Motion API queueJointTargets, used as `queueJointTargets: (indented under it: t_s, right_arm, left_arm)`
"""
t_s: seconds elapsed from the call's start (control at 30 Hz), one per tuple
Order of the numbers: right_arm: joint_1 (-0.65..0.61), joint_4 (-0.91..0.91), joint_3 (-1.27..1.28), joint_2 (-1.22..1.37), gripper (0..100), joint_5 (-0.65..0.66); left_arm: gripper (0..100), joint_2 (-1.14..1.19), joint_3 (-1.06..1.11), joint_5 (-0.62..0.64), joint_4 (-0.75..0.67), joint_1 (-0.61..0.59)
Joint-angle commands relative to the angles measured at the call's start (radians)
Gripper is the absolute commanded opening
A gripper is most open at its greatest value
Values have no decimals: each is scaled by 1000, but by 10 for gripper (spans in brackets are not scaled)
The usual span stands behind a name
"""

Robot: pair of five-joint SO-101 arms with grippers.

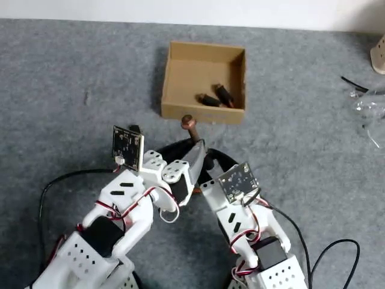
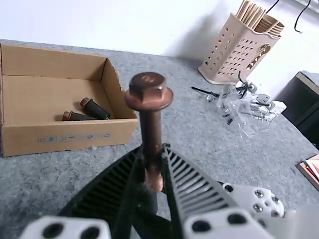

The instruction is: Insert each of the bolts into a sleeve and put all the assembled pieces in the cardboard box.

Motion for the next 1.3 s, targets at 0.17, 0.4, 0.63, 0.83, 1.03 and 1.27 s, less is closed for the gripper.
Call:
queueJointTargets:
  t_s: [0.17, 0.4, 0.63, 0.83, 1.03, 1.27]
  right_arm:
    - [12, -45, 62, -21, 4, -8]
    - [15, -45, 62, -21, 4, -6]
    - [16, -45, 59, -21, 4, 25]
    - [15, -54, 61, -21, 4, 31]
    - [16, -84, 64, -19, 4, 32]
    - [16, -84, 64, -19, 4, 32]
  left_arm:
    - [5, 101, 22, -8, -170, -18]
    - [5, 186, 36, -5, -245, -13]
    - [5, 186, 27, -2, -206, -8]
    - [5, 186, -62, -2, -11, 45]
    - [5, 188, -59, -6, 11, 56]
    - [5, 188, -30, -8, 6, 54]
